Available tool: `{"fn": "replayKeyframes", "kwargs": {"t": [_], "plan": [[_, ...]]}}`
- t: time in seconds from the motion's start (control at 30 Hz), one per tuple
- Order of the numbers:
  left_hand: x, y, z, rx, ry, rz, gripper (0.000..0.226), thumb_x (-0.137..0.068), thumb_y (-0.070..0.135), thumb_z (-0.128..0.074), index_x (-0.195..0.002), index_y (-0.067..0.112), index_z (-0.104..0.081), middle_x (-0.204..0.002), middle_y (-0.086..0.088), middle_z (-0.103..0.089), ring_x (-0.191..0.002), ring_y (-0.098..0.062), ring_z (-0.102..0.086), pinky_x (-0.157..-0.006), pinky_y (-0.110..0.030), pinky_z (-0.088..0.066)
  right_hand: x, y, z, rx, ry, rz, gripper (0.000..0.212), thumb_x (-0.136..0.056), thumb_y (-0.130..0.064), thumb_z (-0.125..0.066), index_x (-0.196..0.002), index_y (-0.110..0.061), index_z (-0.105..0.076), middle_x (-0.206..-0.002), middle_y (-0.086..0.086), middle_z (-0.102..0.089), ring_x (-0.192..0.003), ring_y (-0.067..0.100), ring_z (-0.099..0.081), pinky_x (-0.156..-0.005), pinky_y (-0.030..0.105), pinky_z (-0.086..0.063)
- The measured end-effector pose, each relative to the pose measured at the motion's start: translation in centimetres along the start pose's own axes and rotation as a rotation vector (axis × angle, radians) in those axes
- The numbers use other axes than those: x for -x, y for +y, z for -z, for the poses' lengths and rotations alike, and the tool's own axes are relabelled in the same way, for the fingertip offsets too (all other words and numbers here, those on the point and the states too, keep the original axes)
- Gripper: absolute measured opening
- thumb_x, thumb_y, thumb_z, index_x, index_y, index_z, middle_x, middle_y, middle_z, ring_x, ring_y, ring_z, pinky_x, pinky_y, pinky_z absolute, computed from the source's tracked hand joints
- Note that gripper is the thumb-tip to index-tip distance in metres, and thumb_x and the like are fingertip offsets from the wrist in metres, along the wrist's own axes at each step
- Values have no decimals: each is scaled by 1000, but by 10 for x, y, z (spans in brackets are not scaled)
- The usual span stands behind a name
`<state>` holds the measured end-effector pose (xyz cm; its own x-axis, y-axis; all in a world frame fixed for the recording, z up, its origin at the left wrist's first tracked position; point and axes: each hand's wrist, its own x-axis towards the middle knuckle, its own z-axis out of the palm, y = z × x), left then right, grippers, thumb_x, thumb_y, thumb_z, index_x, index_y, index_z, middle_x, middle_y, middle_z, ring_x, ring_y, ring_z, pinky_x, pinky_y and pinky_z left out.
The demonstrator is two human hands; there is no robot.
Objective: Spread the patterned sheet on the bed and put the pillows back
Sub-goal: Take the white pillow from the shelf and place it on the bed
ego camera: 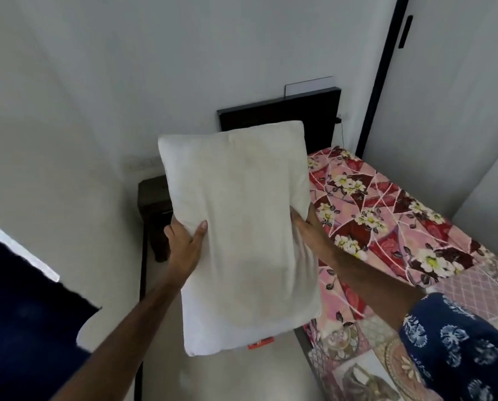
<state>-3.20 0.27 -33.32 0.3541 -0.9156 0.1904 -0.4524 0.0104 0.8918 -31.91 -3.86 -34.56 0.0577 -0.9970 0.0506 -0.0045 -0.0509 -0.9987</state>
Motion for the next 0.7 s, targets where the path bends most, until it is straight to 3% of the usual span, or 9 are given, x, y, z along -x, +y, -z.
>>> {"fn": "replayKeyframes", "kwargs": {"t": [0.1,0.2,0.33,0.47,0.53,0.63,0.67,0.7], "plan": [[-63,-2,-27,22,-55,-5,98,-78,67,-62,-154,17,-26,-137,0,-35,-118,-4,-23,-108,-33,-28,-62,3,4,11,48,-56,83,-88,-56,-68,-154,-21,-31,-147,-6,-55,-133,12,-55,-115,39,-42],[-118,-10,-49,44,-113,29,107,-69,74,-58,-154,19,-24,-139,0,-34,-121,-3,-24,-108,-33,-28,-113,12,5,24,103,-105,68,-96,-46,-61,-153,-21,-33,-143,-9,-56,-129,9,-57,-112,35,-45],[-197,-30,-84,63,-204,49,107,-72,69,-67,-157,23,-21,-138,3,-31,-122,-3,-24,-112,-33,-27,-184,36,1,-6,137,-155,54,-104,-36,-50,-152,-20,-32,-132,-11,-54,-119,10,-54,-85,9,-48],[-296,-56,-121,33,-291,50,122,-58,78,-63,-156,20,-20,-139,5,-30,-128,-7,-22,-111,-30,-26,-266,67,-10,-5,231,-222,57,-104,-36,-51,-153,-15,-31,-136,-7,-55,-132,16,-52,-106,28,-43],[-347,-67,-136,9,-328,64,126,-54,77,-68,-155,19,-21,-138,6,-30,-135,-12,-22,-115,-35,-28,-304,76,-19,-8,269,-242,54,-105,-35,-50,-151,-14,-32,-132,-10,-55,-135,14,-50,-108,25,-39],[-426,-78,-162,5,-413,80,126,-55,72,-78,-155,19,-23,-143,3,-32,-139,-15,-23,-119,-39,-29,-358,76,-30,-7,325,-256,41,-105,-33,-50,-143,-22,-36,-124,-17,-56,-123,5,-54,-96,8,-41],[-447,-78,-171,16,-435,54,120,-61,65,-83,-155,20,-24,-145,1,-32,-138,-12,-24,-118,-38,-28,-373,76,-32,-17,341,-250,45,-103,-38,-52,-142,-21,-38,-129,-17,-56,-125,5,-52,-98,10,-41],[-472,-79,-184,23,-454,39,112,-67,54,-87,-154,20,-26,-146,2,-32,-134,-7,-25,-116,-34,-28,-392,80,-32,-33,369,-256,62,-99,-47,-57,-148,-16,-36,-138,-14,-53,-132,8,-48,-106,16,-39]]}}
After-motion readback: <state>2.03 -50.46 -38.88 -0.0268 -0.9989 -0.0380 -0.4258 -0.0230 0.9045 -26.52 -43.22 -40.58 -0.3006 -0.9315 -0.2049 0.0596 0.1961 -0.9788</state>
